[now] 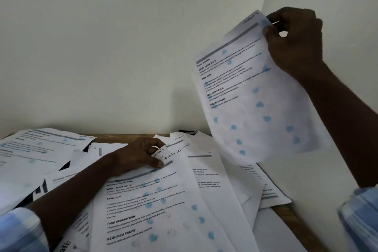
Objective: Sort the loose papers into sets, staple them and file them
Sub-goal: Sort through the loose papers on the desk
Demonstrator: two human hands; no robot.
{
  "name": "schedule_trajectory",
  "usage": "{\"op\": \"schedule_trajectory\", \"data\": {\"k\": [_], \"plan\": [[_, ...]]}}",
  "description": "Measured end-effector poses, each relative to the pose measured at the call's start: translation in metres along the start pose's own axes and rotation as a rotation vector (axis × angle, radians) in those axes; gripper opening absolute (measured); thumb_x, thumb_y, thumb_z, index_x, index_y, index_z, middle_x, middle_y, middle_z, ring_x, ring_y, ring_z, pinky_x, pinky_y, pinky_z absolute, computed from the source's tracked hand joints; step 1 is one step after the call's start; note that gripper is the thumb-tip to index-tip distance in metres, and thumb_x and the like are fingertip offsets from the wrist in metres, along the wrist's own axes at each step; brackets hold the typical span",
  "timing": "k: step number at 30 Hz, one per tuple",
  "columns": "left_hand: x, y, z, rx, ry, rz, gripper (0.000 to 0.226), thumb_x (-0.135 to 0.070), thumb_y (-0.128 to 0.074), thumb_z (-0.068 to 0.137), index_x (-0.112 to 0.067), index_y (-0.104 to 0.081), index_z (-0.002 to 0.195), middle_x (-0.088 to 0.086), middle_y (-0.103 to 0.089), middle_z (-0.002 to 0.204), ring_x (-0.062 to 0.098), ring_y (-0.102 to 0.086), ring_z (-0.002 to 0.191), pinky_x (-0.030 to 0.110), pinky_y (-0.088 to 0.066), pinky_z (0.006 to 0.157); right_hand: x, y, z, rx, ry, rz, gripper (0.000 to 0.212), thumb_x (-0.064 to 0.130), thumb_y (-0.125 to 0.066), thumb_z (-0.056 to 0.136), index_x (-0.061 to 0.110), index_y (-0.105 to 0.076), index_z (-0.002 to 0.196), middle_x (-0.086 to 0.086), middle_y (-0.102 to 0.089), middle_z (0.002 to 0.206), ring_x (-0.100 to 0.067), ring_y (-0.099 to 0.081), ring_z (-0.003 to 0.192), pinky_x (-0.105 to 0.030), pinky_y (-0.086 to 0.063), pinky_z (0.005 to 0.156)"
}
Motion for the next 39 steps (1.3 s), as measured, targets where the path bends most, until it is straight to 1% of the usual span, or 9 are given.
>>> {"op": "schedule_trajectory", "data": {"k": [5, 10, 13, 18, 24, 30, 35, 37, 39], "plan": [[-0.002, -0.001, 0.000, -0.031, -0.025, 0.047, 0.032, 0.005, -0.080, 0.082, 0.008, -0.067, 0.111, 0.023, -0.075, 0.113, 0.031, -0.071, 0.101, 0.039, -0.058, 0.090, 0.002, -0.014, -0.017, 0.162, -0.076, 0.082, 0.014, 0.027, -0.069, 0.093, 0.023, -0.077, 0.104, 0.005, -0.070, 0.086, -0.007, -0.066, 0.084, -0.012, -0.047, 0.072], [-0.007, -0.003, -0.004, -0.088, -0.082, 0.122, 0.027, -0.001, -0.082, 0.084, 0.007, -0.072, 0.108, 0.012, -0.077, 0.117, 0.022, -0.072, 0.108, 0.024, -0.055, 0.086, -0.017, -0.057, -0.068, 0.325, -0.140, 0.060, 0.011, 0.028, -0.068, 0.090, 0.032, -0.075, 0.098, 0.007, -0.074, 0.089, -0.021, -0.071, 0.098, -0.034, -0.055, 0.086], [-0.006, -0.002, -0.002, -0.140, -0.098, 0.130, 0.028, 0.005, -0.081, 0.082, 0.012, -0.070, 0.106, -0.003, -0.075, 0.123, 0.010, -0.068, 0.119, 0.013, -0.050, 0.090, -0.028, -0.069, -0.087, 0.403, -0.206, 0.038, 0.014, 0.029, -0.064, 0.093, 0.032, -0.074, 0.102, 0.011, -0.074, 0.091, -0.021, -0.068, 0.098, -0.038, -0.055, 0.086], [-0.006, 0.006, -0.003, -0.093, -0.118, 0.018, 0.017, 0.014, -0.077, 0.080, 0.003, -0.074, 0.094, 0.005, -0.071, 0.133, 0.011, -0.061, 0.132, 0.026, -0.048, 0.110, -0.049, -0.069, -0.091, 0.363, -0.214, -0.054, 0.019, 0.027, -0.060, 0.096, 0.027, -0.074, 0.110, 0.003, -0.075, 0.102, -0.030, -0.066, 0.099, -0.040, -0.053, 0.088], [0.000, 0.011, 0.000, -0.114, -0.089, -0.098, 0.018, 0.017, -0.072, 0.080, 0.010, -0.068, 0.096, 0.004, -0.068, 0.137, 0.011, -0.056, 0.136, 0.031, -0.044, 0.111, -0.052, -0.062, -0.082, 0.334, -0.139, 0.048, 0.019, 0.024, -0.060, 0.096, 0.027, -0.075, 0.108, 0.009, -0.070, 0.094, -0.024, -0.069, 0.098, -0.042, -0.054, 0.088], [0.001, 0.009, 0.002, -0.229, -0.133, 0.157, 0.022, 0.003, -0.086, 0.075, 0.010, -0.069, 0.088, -0.004, -0.071, 0.132, 0.004, -0.061, 0.128, 0.034, -0.045, 0.114, -0.044, -0.057, -0.067, 0.310, -0.040, 0.051, 0.026, 0.029, -0.058, 0.094, 0.024, -0.074, 0.113, 0.015, -0.065, 0.090, -0.027, -0.068, 0.102, -0.044, -0.054, 0.089], [-0.011, 0.007, 0.000, -0.245, -0.232, 0.382, 0.011, -0.005, -0.088, 0.078, -0.009, -0.079, 0.083, -0.002, -0.079, 0.103, 0.010, -0.072, 0.101, 0.034, -0.052, 0.092, -0.047, -0.062, -0.064, 0.356, -0.080, 0.076, 0.025, 0.032, -0.059, 0.094, 0.032, -0.073, 0.115, 0.022, -0.063, 0.083, -0.029, -0.064, 0.110, -0.046, -0.052, 0.094], [-0.016, 0.009, -0.002, -0.203, -0.213, 0.250, 0.011, 0.003, -0.082, 0.082, -0.007, -0.078, 0.084, 0.004, -0.076, 0.084, 0.016, -0.067, 0.078, 0.032, -0.050, 0.072, -0.049, -0.068, -0.068, 0.380, -0.119, 0.087, 0.023, 0.031, -0.061, 0.093, 0.032, -0.073, 0.113, 0.020, -0.066, 0.085, -0.028, -0.064, 0.107, -0.043, -0.052, 0.093], [-0.022, 0.015, -0.004, -0.165, -0.194, 0.056, 0.013, 0.007, -0.079, 0.081, -0.005, -0.075, 0.082, 0.011, -0.073, 0.080, 0.016, -0.067, 0.073, 0.024, -0.053, 0.065, -0.049, -0.076, -0.077, 0.442, -0.157, 0.086, 0.018, 0.027, -0.064, 0.094, 0.029, -0.075, 0.108, 0.010, -0.071, 0.091, -0.023, -0.066, 0.094, -0.035, -0.053, 0.087]]}}
Point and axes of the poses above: each hand's wrist, its own z-axis towards the middle knuckle, its own y-axis out of the back of the hand, x = y × z, the point moved 2 cm from there along z, towards the middle knuckle
